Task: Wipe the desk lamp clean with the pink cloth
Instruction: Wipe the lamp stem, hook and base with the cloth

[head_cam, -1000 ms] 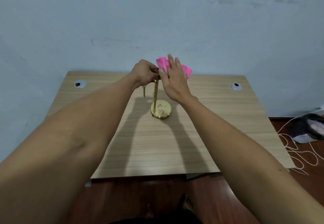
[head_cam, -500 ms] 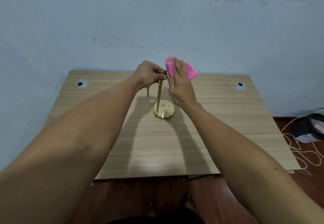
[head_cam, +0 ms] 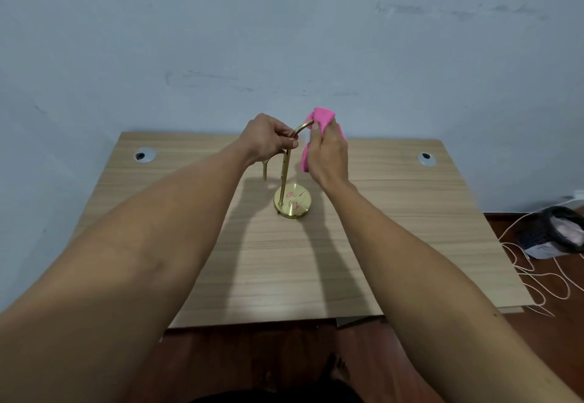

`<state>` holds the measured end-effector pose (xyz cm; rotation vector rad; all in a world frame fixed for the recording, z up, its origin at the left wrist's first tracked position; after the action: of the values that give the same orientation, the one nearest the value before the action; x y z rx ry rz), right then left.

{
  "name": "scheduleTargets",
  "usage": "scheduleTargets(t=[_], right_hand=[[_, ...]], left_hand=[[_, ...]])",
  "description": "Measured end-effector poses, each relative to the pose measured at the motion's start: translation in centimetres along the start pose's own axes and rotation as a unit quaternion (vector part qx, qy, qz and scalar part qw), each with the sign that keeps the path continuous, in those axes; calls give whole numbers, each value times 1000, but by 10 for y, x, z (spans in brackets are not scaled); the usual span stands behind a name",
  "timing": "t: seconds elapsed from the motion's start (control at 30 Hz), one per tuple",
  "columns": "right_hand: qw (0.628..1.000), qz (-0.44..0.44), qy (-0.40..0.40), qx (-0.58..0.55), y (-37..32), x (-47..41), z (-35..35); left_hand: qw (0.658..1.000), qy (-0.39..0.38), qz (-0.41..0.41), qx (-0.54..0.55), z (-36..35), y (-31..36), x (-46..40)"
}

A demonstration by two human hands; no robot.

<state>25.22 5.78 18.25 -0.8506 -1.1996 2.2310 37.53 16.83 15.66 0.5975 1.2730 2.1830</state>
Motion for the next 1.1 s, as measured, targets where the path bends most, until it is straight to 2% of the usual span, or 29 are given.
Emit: scheduleTargets(t=[0.1,0.17,0.27,0.4,0.57,0.67,0.77,0.83,0.87,0.9,0.97,1.0,1.03,1.07,1.1], right_hand=[[987,109,-92,71,-16,14,-19],[983,125,-115,73,-13,15,-21],[997,46,-62,6,-8,2,-8],[1000,6,-24,0,-9,-4,-5],[999,29,-11,19,-10,-1,-9],[981,123,-60,138,-15,9,-20],[923,273,-123,240,-27,26,-33],[890,334,-147,274,-30,34,-38],[892,334,-145,269,-30,35,-37],[911,308,-130,243,-30,30,-33],[973,176,-59,134,-24,14,-16],[992,96,-25,78,-16,7,-10],[999,33,0,40,-10,4,-6],[999,7,10,34,-7,4,-6],[998,25,4,58,-8,5,-9]], left_hand=[[1000,-5,0,-1,0,2,1],[1000,-16,1,14,1,3,3],[998,-38,28,46,11,-14,10],[997,-30,64,22,27,-53,29],[999,4,28,38,16,-64,44],[999,36,19,32,14,-65,44],[998,33,21,54,12,-67,44],[997,26,28,74,11,-70,44],[996,23,34,85,10,-71,44],[995,19,38,94,9,-72,44],[993,12,45,104,7,-74,45],[993,10,46,106,7,-75,45],[993,8,45,108,7,-74,45],[993,8,43,110,7,-73,46],[993,9,40,111,7,-73,46]])
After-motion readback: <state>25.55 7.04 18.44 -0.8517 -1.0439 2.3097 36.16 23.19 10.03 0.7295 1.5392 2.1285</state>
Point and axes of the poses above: each hand's wrist, its own x-axis away from the middle knuckle, its own z-axis out of the back of the hand, y = z × x, the point moved 10 cm from there along -x, towards the middle knuckle, and after that the axes turned 3 degrees about -x, right-handed, at the moved point
